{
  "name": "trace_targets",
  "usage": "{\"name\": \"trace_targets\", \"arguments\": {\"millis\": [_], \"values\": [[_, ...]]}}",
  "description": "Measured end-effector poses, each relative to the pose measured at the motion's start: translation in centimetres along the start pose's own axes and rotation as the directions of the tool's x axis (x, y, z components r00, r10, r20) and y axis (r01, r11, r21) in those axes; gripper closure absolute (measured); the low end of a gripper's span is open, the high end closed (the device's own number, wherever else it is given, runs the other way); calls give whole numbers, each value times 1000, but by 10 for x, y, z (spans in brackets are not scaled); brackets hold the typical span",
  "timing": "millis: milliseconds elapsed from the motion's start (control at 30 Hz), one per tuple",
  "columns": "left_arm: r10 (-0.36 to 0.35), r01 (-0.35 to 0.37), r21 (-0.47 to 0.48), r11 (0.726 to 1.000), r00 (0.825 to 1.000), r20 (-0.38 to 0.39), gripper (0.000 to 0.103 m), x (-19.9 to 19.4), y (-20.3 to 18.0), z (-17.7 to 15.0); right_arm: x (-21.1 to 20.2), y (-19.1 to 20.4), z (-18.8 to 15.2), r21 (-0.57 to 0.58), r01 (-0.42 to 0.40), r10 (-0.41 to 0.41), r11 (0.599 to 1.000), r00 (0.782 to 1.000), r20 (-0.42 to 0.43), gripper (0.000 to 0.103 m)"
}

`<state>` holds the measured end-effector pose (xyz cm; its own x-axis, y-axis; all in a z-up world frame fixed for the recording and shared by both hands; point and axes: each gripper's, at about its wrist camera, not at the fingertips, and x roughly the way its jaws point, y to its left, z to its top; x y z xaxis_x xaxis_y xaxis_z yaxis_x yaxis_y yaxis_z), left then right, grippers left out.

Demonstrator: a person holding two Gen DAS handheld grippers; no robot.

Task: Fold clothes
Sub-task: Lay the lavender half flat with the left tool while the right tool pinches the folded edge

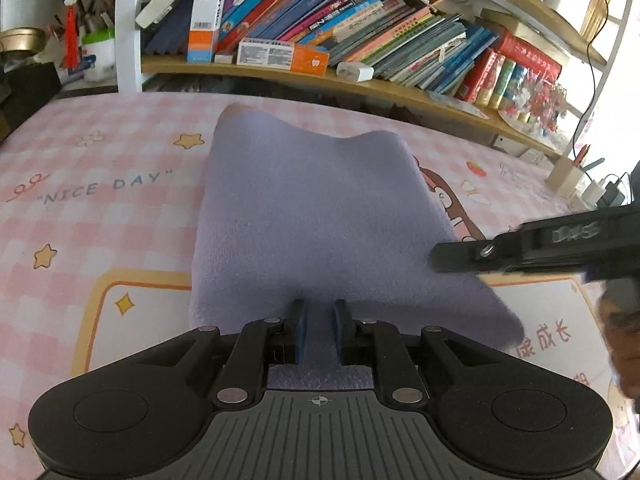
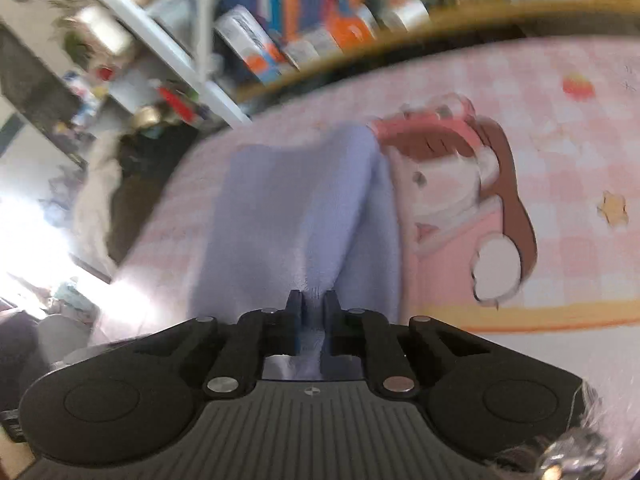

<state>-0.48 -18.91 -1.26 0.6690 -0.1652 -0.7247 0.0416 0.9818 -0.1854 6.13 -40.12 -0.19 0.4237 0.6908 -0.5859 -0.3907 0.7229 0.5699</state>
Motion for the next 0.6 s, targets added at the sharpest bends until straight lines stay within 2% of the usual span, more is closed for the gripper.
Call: {"name": "trace_targets", "arguments": {"millis": [33, 100, 167, 233, 467, 567, 600], "values": [[1, -1, -1, 1000, 1000, -2, 88, 0, 0, 0, -10, 8, 0, -31, -30, 31, 999, 999, 38, 95], [3, -3, -6, 1000, 1000, -7, 88, 0, 1, 0, -21, 17, -3, -86, -22, 27, 996, 998, 55, 97], [-2, 2, -7, 1000, 1000, -5, 87, 1, 2, 1, -5, 8, -6, -81, 66, -65, 995, 998, 18, 97], [-4, 4, -6, 1000, 1000, -5, 87, 1, 3, 0, 10, -1, -9, -78, 149, -151, 986, 988, -18, 98], [11, -11, -8, 1000, 1000, 1, 87, 0, 1, 0, 14, -11, -9, -74, 139, -141, 987, 990, -20, 98], [30, -26, -54, 998, 998, 61, 86, -12, 1, 1, 7, -10, -9, -80, 127, -129, 989, 991, -20, 96], [30, -24, -68, 997, 996, 87, 86, -18, 0, 1, 2, -9, -9, -88, 124, -125, 988, 992, -10, 93]]}}
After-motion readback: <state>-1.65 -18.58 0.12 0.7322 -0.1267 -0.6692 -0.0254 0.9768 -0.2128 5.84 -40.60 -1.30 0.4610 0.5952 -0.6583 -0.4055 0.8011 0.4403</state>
